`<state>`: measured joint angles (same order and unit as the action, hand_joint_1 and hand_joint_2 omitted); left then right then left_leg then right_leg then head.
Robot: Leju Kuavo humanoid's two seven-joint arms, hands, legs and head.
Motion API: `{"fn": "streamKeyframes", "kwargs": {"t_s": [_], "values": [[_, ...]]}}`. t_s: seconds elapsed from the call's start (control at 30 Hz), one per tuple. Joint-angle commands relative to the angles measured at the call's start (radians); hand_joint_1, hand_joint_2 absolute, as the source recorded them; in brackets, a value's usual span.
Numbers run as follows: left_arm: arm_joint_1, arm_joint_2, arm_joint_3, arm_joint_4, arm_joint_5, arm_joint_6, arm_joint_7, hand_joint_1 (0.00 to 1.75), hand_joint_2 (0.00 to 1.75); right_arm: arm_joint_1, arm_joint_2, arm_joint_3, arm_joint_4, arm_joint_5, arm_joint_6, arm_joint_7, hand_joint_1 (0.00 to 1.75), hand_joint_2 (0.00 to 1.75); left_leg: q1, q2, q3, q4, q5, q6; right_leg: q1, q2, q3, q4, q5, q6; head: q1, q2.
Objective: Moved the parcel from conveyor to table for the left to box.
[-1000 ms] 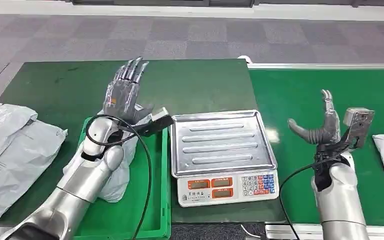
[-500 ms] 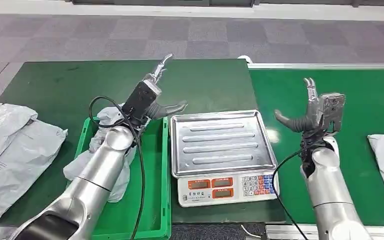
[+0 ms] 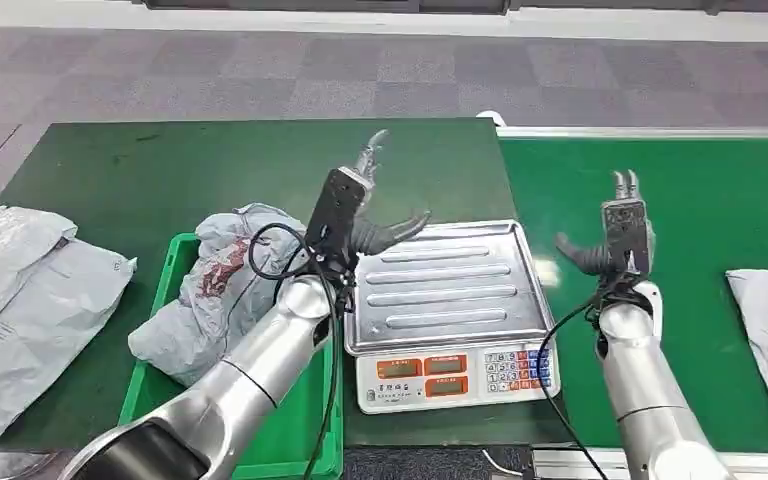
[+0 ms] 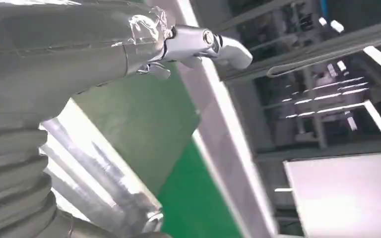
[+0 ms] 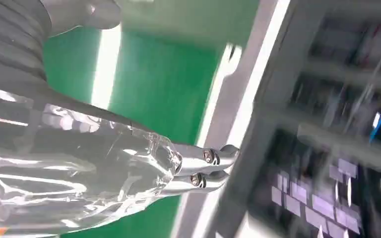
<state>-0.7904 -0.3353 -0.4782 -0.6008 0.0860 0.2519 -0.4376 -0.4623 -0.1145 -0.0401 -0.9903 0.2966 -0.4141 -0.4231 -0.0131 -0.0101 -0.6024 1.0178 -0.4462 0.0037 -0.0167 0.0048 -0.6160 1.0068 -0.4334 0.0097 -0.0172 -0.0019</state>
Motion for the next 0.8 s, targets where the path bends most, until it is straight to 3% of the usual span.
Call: {"fn": "streamKeyframes", "kwargs": {"t_s": [0.03, 0.1, 0.17, 0.33, 0.5, 0.57, 0.8], "values": [[-0.047, -0.014, -0.332, 0.134, 0.144, 0.046, -0.016, 0.00, 1.75, 0.156, -0.076, -0.060, 0.046, 0.253, -0.280, 0.117, 0.00, 1.75, 0.002, -0.005, 0.003, -0.001, 0.000, -0.001, 0.002, -0.006, 0.005, -0.002, -0.002, -0.001, 0.000, 0.000], [-0.030, -0.014, -0.375, 0.137, 0.173, 0.062, -0.021, 0.00, 1.75, 0.231, -0.063, -0.188, 0.017, 0.426, -0.284, 0.172, 0.00, 1.75, 0.002, -0.006, 0.004, -0.002, -0.001, -0.001, 0.002, -0.008, 0.007, -0.003, -0.002, -0.001, 0.000, 0.000], [-0.024, -0.014, -0.388, 0.141, 0.183, 0.069, -0.030, 0.00, 1.75, 0.256, -0.067, -0.210, 0.014, 0.413, -0.284, 0.146, 0.00, 1.75, 0.002, -0.007, 0.004, -0.002, -0.001, -0.001, 0.002, -0.008, 0.006, -0.003, -0.003, 0.000, 0.000, 0.000], [-0.022, -0.014, -0.414, 0.202, 0.217, 0.104, -0.067, 0.00, 1.75, 0.370, -0.101, -0.262, 0.001, 0.508, -0.275, 0.271, 0.00, 1.75, 0.002, -0.007, 0.005, -0.003, -0.003, -0.001, 0.002, -0.007, 0.009, -0.004, -0.004, 0.000, 0.000, 0.000], [-0.023, -0.014, -0.386, 0.209, 0.238, 0.110, -0.097, 0.00, 1.75, 0.377, -0.101, -0.310, 0.048, 0.601, -0.275, 0.324, 0.00, 1.75, 0.001, -0.004, 0.003, -0.001, -0.003, 0.000, 0.001, -0.005, 0.005, -0.002, -0.004, 0.002, 0.000, 0.000], [-0.018, -0.014, -0.378, 0.202, 0.225, 0.130, -0.101, 0.00, 1.75, 0.343, -0.111, -0.342, 0.145, 0.669, -0.274, 0.373, 0.00, 1.75, 0.001, -0.001, 0.003, -0.001, -0.004, 0.000, 0.001, -0.002, 0.005, -0.003, -0.004, 0.002, 0.000, 0.000], [-0.016, -0.014, -0.374, 0.204, 0.222, 0.129, -0.105, 0.00, 1.75, 0.336, -0.114, -0.350, 0.167, 0.673, -0.280, 0.366, 0.00, 1.75, 0.001, 0.002, 0.004, -0.002, -0.004, -0.001, 0.001, 0.000, 0.005, -0.003, -0.003, 0.002, 0.000, 0.000]]}}
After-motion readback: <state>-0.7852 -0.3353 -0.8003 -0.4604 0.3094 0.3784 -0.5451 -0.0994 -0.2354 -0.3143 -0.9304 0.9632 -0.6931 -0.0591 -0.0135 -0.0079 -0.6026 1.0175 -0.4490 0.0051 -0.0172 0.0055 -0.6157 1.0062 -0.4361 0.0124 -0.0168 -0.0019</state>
